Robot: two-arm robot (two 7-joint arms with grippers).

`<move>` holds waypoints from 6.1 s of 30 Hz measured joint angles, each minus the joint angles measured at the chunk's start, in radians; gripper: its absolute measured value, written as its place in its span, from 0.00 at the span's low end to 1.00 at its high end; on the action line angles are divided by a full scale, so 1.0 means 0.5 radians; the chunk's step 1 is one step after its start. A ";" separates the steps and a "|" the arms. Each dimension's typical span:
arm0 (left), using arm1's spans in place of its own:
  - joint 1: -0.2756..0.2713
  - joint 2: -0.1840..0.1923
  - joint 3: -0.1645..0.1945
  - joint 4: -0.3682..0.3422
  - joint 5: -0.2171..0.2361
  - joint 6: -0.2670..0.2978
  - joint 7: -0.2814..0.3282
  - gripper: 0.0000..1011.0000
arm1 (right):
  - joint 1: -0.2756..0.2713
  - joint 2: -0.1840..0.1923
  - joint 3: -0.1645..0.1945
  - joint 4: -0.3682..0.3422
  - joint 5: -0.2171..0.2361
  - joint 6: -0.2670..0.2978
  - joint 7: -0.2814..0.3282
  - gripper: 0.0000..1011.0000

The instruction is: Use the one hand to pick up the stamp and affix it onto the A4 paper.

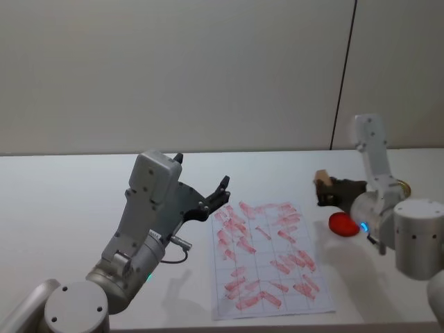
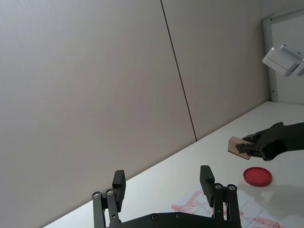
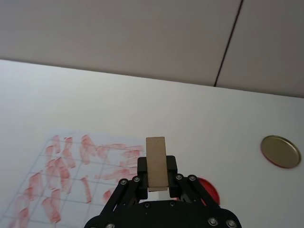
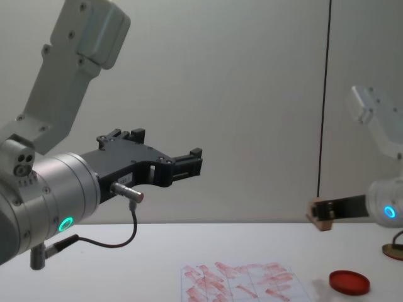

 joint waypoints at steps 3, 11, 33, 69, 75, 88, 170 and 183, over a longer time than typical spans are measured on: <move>0.000 0.000 0.000 0.000 0.000 0.000 0.000 0.98 | -0.027 -0.006 -0.026 -0.048 -0.016 0.035 0.043 0.21; 0.000 0.000 0.000 0.000 0.000 0.000 0.000 0.98 | -0.060 -0.042 -0.105 -0.090 -0.068 0.111 0.135 0.21; 0.000 0.000 0.000 0.000 0.000 0.000 0.000 0.98 | 0.032 -0.178 -0.236 0.269 -0.197 0.144 0.202 0.21; 0.000 0.000 0.000 0.000 0.000 0.000 0.000 0.98 | 0.221 -0.298 -0.248 0.798 -0.237 -0.051 0.191 0.21; 0.000 0.000 0.000 0.000 0.000 0.000 0.000 0.98 | 0.245 -0.311 -0.232 0.852 -0.204 -0.051 0.183 0.21; 0.000 0.000 0.000 0.000 0.000 0.000 0.000 0.98 | 0.309 -0.339 -0.195 0.987 -0.138 -0.051 0.174 0.21; 0.000 0.000 0.000 0.000 0.000 0.000 0.000 0.98 | 0.340 -0.088 0.221 0.669 -0.062 -0.076 -0.244 0.21; 0.000 0.000 0.000 0.000 0.000 0.000 0.000 0.98 | 0.387 -0.119 0.177 0.864 -0.073 -0.045 -0.169 0.21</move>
